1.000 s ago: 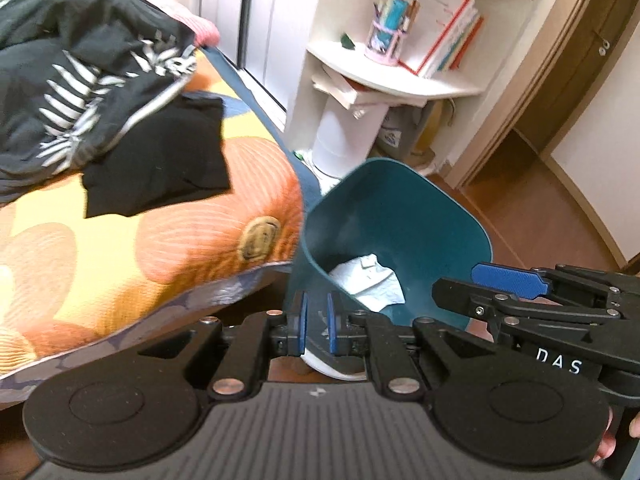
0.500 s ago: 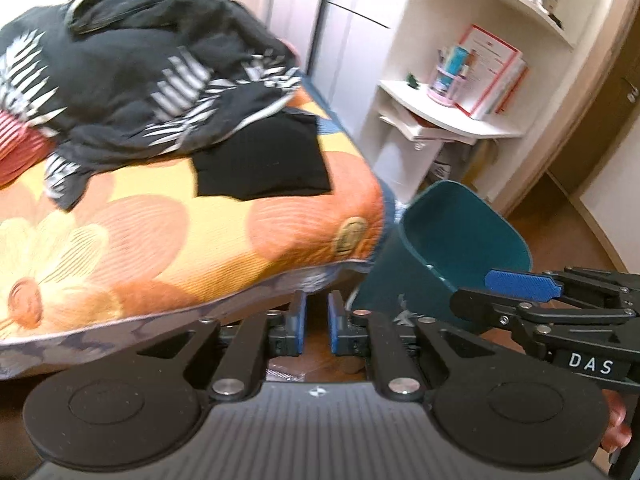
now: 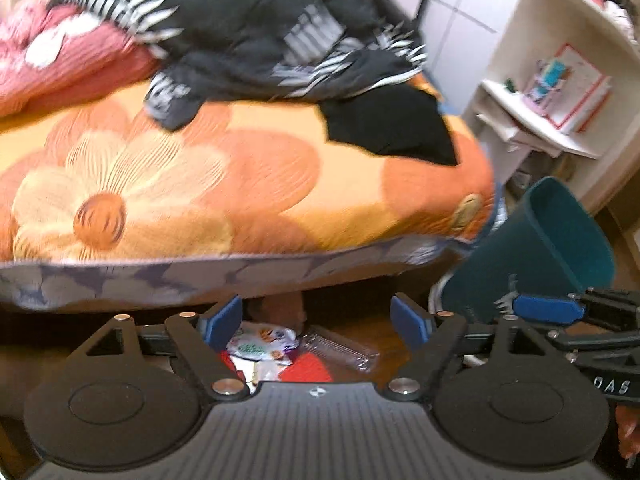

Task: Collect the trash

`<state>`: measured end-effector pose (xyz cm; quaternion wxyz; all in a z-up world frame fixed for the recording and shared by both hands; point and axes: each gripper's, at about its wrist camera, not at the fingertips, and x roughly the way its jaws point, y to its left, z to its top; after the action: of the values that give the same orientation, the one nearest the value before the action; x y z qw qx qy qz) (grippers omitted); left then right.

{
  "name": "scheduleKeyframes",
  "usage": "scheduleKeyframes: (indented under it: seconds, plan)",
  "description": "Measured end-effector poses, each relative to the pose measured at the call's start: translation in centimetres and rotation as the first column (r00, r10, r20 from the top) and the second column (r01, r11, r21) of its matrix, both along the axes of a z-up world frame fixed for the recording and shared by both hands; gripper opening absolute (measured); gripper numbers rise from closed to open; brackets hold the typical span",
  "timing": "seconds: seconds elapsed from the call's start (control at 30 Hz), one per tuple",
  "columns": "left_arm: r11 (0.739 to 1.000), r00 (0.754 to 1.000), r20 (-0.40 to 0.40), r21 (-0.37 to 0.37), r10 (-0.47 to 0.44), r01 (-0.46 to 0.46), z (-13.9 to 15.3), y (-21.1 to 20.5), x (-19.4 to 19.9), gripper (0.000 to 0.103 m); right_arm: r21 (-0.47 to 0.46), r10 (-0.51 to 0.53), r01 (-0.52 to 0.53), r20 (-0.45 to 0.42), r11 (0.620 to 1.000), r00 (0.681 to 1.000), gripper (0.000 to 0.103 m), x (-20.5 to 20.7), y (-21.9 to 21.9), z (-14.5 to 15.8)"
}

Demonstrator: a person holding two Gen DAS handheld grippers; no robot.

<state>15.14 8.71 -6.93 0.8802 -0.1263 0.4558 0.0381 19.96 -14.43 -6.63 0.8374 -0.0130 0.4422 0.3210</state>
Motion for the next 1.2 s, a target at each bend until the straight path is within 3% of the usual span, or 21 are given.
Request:
scheduleKeyframes:
  seconds: [0.2,0.37,0.67,0.87,1.2]
  plan:
    - [0.996,0.994,-0.080,-0.035,0.074,-0.077,-7.0,2.9,1.7,0.088,-0.050,0.037,-0.043,-0.100,0.998,0.994,0.049,1.7,3.6,-6.9]
    - [0.997,0.972,-0.221,-0.003,0.075,-0.078,-13.9,4.3,4.0,0.088,-0.117,0.058,-0.079,-0.171,0.990,0.984,0.049,2.8,6.7,-12.9]
    - [0.991,0.868,-0.486,-0.024,0.103,-0.131,-26.7,7.0,7.8,0.088,-0.276,0.158,-0.226,-0.250,0.934,0.955,0.049,3.2,11.2,-23.1]
    - [0.994,0.835,-0.547,-0.037,0.063,-0.099,-32.4,6.3,9.8,0.088,-0.341,0.185,-0.290,-0.308,0.894,0.933,0.049,3.9,13.2,-29.2]
    - [0.991,0.792,-0.610,-0.095,0.019,-0.097,-39.6,5.7,11.4,0.088,-0.390,0.236,-0.375,-0.359,0.841,0.903,0.049,4.1,15.5,-35.6]
